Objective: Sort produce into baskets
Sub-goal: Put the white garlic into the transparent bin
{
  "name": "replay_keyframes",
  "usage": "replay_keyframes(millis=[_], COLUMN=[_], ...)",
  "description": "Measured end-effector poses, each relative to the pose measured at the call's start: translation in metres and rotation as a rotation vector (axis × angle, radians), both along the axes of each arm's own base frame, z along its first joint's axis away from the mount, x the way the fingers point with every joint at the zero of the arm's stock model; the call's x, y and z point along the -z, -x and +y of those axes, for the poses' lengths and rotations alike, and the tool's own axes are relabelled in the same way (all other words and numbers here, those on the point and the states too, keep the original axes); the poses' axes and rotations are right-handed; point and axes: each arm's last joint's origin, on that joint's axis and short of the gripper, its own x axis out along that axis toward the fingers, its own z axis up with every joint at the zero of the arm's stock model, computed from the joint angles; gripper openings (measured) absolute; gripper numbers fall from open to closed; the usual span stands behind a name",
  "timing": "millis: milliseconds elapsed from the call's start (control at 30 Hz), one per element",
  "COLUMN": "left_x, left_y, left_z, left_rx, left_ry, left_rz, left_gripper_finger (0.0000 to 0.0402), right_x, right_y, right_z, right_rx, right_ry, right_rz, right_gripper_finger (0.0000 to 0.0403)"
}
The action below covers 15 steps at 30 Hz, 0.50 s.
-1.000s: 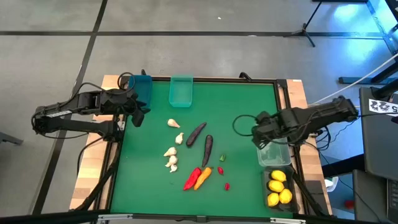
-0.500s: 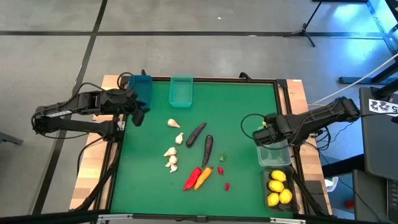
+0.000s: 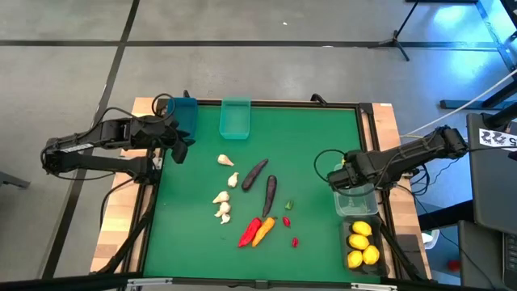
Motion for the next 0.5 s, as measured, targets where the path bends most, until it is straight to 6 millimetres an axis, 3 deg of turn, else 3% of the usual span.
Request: replay_keyframes(millis=[133,267,367,500], left_x=[0.000,0.000,0.000,0.000], left_y=[0.000,0.000,0.000,0.000], left_z=[0.000,0.000,0.000,0.000], left_rx=[0.004,0.004,0.004,0.003], left_ry=[-0.004,-0.004,-0.004,-0.004], left_rz=[0.003,0.002,0.002,0.002], left_gripper_finger=[0.0185,0.0185,0.0185,0.0185], right_x=[-0.001,-0.018,-0.039,-0.073], right_y=[-0.002,-0.016,-0.034,-0.066], right_z=[0.002,0.005,0.008,0.012], right_rx=[0.005,-0.040,-0.101,-0.211], right_ry=[-0.045,-0.073,-0.054,0.085], right_rz=[-0.018,-0.149,-0.353,-0.748], right_gripper_finger=[0.0342,0.0336,0.0327,0.0320])
